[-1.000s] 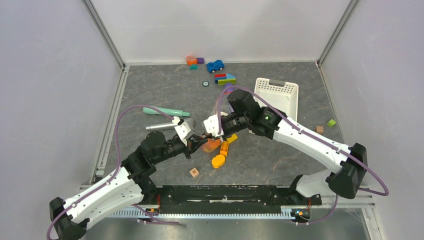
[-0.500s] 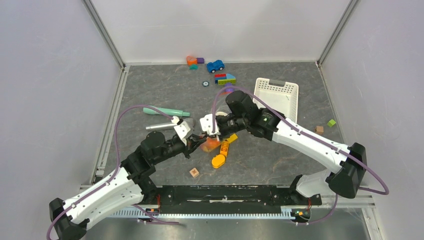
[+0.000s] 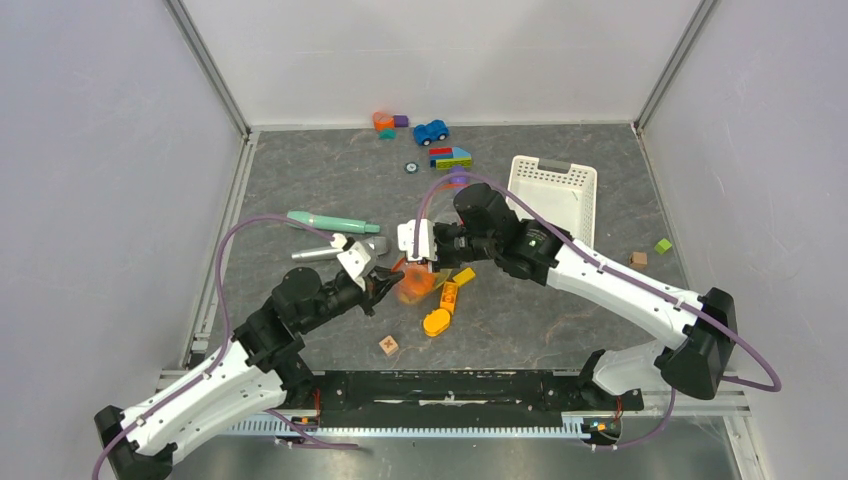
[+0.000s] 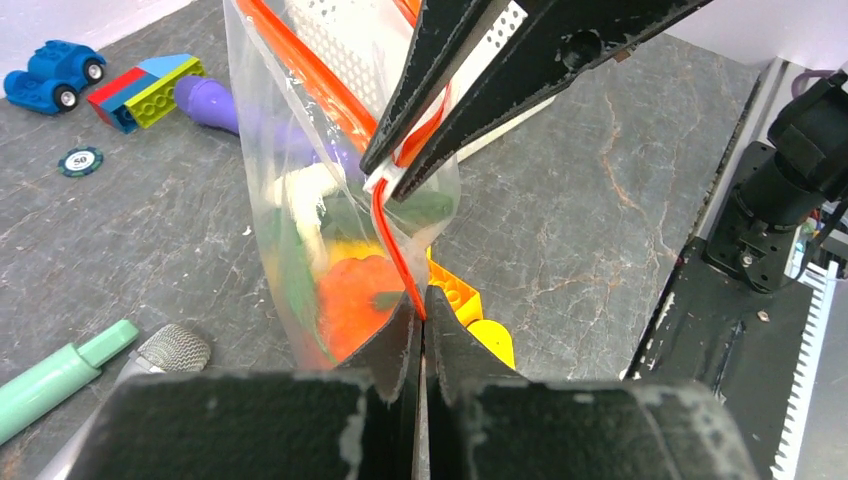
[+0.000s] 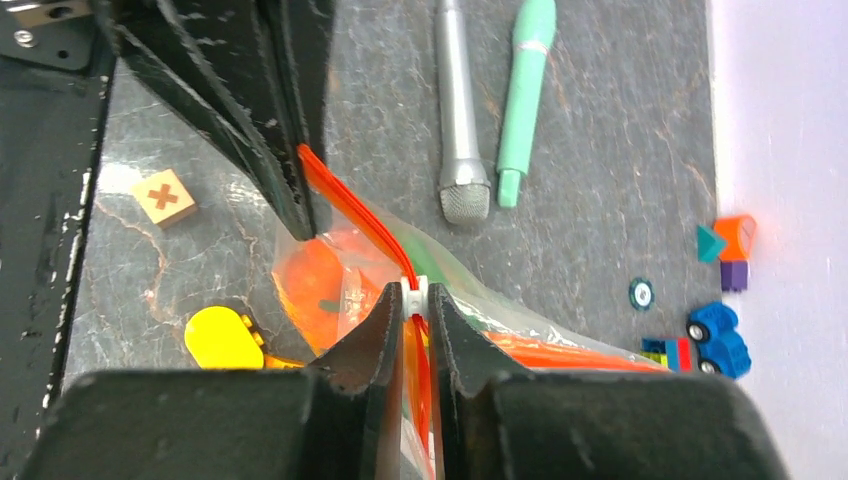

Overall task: Place the food in the zip-top bag and seal the zipper
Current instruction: Zip the zipper food storage bag at the center of the board.

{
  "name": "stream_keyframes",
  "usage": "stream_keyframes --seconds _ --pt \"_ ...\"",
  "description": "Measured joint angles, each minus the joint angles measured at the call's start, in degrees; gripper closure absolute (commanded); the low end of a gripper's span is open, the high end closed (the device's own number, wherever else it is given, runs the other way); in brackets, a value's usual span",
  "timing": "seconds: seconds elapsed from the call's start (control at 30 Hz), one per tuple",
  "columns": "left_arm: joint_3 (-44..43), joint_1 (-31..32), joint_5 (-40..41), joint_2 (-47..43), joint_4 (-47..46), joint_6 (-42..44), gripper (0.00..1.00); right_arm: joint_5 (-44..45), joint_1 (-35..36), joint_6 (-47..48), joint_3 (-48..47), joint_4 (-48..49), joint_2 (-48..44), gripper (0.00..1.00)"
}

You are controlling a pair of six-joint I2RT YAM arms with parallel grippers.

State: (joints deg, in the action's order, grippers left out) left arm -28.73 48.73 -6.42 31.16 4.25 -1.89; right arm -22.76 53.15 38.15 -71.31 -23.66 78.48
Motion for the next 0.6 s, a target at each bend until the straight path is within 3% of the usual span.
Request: stream_keyframes --seconds 0.6 --pt "1.6 0.1 13.4 -2.9 -1.1 -3.2 0.98 12.3 0.1 -3.3 2.5 4.9 -0.8 1.00"
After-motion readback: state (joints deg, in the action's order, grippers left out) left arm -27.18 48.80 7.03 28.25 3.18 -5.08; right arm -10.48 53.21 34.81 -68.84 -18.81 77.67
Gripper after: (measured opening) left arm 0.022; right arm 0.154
